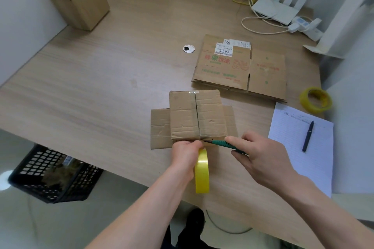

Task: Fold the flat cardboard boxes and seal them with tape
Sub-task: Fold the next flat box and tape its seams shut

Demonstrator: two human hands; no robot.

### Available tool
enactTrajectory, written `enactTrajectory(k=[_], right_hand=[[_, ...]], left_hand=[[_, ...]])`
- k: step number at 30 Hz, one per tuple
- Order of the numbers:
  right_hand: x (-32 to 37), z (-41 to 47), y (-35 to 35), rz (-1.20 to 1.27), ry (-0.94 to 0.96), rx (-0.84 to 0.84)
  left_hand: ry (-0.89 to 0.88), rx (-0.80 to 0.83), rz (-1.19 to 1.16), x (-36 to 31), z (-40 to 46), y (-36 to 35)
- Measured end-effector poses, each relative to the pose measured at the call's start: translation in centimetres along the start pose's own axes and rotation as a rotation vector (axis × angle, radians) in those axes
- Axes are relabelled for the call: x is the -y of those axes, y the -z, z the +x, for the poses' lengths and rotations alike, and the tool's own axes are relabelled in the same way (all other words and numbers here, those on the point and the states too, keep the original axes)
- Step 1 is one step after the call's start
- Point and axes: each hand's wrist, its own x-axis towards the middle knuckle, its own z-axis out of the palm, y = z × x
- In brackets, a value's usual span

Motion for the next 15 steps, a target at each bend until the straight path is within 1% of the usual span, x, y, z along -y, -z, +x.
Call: enactTrajectory(k=[3,5,7,9,11,12,13,14,15], right_hand=[[0.2,0.3,0.2,0.002,0.003,0.007],[-0.2,0.7,0.5,0.047,-0.042,0.032],[-1.1,0.8,0.7,0.155,-0.106,0.084],[-2.4,0.2,0.9,0.356,-0.172,0.116],[-3.9,-1.5,0.7,0.576,-0.302,0.088],[-4.9,-2.6,0.3,0.626,-0.398,0.037],[-5.9,-3.7,-0.5,0.619,-0.504,-0.027],[-7.0,-4.8,-1.4,0.551,-0.617,-0.083],[-7.9,-5.8,-2.4,0.443,-0.722,-0.102]], left_hand=[[0.039,0.012,0.001,-0.4,0.2,0.3],[-0.026,-0.004,0.105,0.2,0.6,1.0],[-0.135,-0.016,0.262,1.2,1.0,1.8],[-0.205,-0.013,0.356,2.1,1.5,2.4],[-0.23,-0.003,0.392,2.5,1.7,2.8],[-0.238,0.003,0.406,2.5,1.7,2.9],[-0.244,0.01,0.415,2.5,1.7,3.0],[-0.249,0.023,0.419,2.5,1.6,3.1],[-0.255,0.04,0.428,2.5,1.6,3.1]])
